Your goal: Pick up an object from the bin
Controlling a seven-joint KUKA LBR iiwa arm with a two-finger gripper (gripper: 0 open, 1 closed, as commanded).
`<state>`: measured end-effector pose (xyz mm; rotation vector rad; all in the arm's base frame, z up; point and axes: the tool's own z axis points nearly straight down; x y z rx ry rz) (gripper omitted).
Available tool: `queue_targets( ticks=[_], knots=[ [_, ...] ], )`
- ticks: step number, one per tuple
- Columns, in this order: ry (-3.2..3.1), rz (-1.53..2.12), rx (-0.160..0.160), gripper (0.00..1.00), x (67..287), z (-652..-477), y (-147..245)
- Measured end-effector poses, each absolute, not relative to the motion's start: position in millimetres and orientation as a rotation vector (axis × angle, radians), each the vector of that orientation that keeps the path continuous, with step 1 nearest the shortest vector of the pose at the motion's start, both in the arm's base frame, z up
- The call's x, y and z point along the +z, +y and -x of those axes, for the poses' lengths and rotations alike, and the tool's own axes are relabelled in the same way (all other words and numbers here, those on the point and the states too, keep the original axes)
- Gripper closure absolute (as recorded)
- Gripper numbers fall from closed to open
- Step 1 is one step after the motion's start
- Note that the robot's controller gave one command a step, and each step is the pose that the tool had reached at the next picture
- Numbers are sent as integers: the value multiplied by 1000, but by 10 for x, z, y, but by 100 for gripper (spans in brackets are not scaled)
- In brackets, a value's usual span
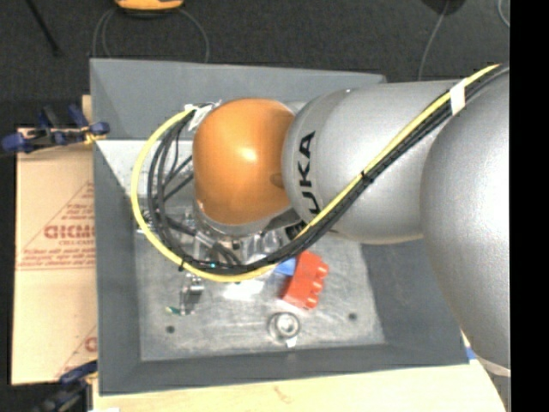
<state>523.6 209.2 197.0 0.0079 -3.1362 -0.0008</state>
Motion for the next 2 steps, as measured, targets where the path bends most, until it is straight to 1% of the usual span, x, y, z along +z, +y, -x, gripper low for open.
queue_targets(
  ticks=[1, 2],
  knots=[
    [-3135, 135, 4, 0, 1080, -5529, 1565],
    [-3136, -202, 4, 0, 802, -5703, 1098]
  ],
)
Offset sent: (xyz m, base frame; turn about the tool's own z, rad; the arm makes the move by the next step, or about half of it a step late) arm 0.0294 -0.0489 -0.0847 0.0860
